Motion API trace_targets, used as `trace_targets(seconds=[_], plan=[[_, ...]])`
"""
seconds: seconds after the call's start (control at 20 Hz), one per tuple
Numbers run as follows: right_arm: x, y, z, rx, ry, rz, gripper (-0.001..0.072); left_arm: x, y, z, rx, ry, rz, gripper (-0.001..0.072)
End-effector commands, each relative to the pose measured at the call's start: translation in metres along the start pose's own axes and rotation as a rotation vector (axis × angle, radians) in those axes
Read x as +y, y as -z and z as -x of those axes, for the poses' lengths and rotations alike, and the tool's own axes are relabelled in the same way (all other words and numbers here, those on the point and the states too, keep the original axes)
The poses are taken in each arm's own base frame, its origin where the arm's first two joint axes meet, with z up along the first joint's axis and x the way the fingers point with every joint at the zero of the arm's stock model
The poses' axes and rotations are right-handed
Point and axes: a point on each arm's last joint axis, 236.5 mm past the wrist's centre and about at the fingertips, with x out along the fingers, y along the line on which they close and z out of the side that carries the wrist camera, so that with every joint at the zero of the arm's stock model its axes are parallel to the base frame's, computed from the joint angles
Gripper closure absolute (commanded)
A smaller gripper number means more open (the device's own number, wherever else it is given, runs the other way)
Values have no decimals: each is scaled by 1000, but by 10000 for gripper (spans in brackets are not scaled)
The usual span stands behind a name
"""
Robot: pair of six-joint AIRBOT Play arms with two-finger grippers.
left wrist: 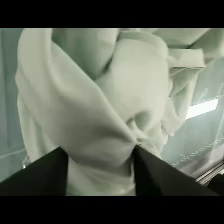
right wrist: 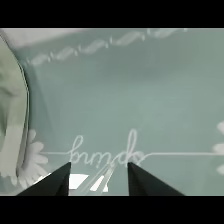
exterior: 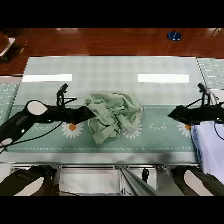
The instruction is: Fold the shirts.
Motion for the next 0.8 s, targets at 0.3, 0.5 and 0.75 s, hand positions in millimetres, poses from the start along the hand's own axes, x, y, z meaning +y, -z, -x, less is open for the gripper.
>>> trace_targets(seconds=[0.3,0.5,0.75], plan=[[62,63,-83,221,-103,47,304,-11,-19,-19,47,28,-99,682],[101,72,-110,259,-186,35,304,-11,-17,-19,55,30,-99,682],[137,62,-129,252,-228,51,304,-12,-16,-19,57,30,-99,682]])
